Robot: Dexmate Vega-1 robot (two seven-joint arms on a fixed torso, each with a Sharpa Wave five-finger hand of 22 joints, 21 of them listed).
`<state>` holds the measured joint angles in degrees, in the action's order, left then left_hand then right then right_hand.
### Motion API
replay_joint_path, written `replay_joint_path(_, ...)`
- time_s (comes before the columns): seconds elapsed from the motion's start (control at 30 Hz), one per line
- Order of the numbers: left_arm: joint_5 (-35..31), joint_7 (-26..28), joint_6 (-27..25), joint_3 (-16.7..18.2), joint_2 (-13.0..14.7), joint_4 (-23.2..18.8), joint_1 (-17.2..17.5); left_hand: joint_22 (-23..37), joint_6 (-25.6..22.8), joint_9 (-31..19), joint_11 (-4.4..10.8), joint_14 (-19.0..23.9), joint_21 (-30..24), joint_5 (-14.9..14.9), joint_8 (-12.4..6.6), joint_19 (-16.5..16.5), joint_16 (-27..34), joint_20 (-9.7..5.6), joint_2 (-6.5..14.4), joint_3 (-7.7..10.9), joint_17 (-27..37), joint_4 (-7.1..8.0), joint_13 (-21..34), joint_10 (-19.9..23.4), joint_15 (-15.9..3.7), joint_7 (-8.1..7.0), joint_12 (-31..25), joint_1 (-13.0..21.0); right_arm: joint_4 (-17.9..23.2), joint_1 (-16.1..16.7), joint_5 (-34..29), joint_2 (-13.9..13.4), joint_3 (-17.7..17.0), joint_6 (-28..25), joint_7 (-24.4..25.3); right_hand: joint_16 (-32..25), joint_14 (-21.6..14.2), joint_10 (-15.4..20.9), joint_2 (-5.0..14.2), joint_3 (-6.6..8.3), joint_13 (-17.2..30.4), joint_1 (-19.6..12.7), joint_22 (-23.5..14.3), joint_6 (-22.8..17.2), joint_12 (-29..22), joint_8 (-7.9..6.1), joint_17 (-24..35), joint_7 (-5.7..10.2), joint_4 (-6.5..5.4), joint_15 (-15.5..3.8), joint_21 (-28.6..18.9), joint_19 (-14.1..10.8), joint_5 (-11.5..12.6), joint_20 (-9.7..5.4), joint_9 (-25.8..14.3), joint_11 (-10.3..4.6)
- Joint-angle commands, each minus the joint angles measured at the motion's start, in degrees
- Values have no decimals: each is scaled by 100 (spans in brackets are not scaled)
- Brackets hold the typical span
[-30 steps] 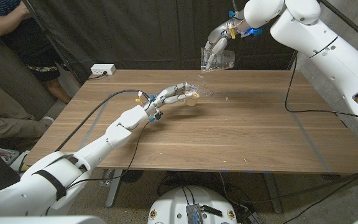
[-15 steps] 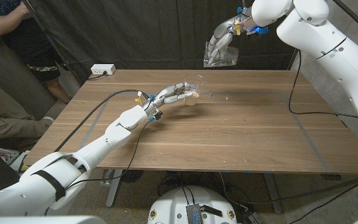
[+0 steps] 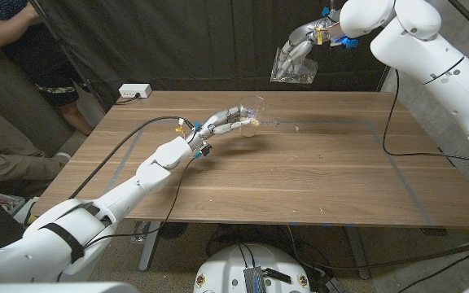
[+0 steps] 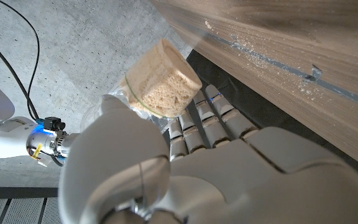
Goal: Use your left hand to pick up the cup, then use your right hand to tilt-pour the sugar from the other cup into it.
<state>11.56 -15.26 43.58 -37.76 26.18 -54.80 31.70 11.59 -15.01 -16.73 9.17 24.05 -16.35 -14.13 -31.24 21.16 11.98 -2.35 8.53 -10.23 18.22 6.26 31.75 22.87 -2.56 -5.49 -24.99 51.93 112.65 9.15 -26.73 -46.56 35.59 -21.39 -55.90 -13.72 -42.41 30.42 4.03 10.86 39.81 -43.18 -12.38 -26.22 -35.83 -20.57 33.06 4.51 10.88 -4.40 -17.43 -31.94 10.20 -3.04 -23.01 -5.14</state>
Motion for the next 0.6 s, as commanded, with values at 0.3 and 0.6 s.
replay_joint_path(0.3,-9,65,-68,27,75,-141,44,29,-30,-12,30,55,-21,29,-52,12,0,-30,3,-20,18,12,18,43,-785,-13,-23,28,427,534,357,-362,-379,-718,833,22,-55,42,76,308,27,-18,-33,-76,-42,20,37,-6,-267,-904,-24,-82,11,-407,-29,5)
replay_joint_path(0.6,-1,70,-87,27,101,-201,60,28,-18,-8,32,53,-21,29,-47,8,-2,-31,0,-24,19,16,19,41,-780,-9,-23,22,580,851,710,-448,-642,-1035,1360,20,-65,53,77,312,36,-25,-34,-77,-43,28,45,-8,-265,-906,-21,-76,11,-406,-35,-22)
